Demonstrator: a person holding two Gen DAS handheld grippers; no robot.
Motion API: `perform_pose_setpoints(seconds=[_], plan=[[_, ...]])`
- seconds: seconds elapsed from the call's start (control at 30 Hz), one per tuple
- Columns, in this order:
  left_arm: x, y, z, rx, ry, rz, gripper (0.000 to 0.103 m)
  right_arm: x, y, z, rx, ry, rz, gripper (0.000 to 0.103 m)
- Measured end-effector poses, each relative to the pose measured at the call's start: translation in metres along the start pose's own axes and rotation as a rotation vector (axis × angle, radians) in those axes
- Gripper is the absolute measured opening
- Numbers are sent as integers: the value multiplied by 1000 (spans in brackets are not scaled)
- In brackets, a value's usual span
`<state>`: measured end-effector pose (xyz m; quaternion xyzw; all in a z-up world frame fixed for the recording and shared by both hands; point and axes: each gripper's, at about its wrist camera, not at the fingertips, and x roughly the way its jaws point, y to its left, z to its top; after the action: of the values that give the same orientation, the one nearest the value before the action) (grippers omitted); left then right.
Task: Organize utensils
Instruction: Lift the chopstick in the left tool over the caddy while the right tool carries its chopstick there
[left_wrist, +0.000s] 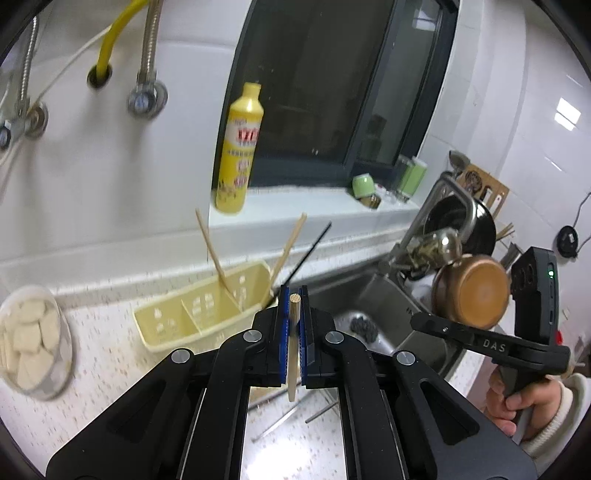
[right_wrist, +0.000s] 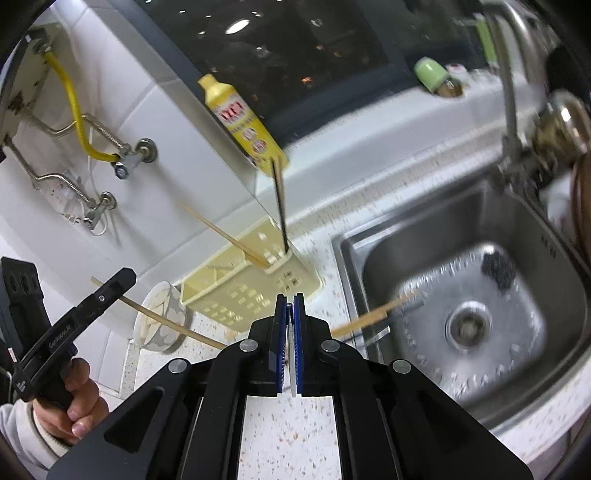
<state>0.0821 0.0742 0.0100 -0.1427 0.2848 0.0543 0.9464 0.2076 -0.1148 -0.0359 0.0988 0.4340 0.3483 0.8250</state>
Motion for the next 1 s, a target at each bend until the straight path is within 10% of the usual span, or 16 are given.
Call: perform_pose_setpoints(seconds=[0.53,1.0], plan=[[2,18,105,17,-155,38,4,3,61,113,-184,-127,40,1],[67,38,92,36,-49,105,4,76,71,132,-203,-86,13,1]])
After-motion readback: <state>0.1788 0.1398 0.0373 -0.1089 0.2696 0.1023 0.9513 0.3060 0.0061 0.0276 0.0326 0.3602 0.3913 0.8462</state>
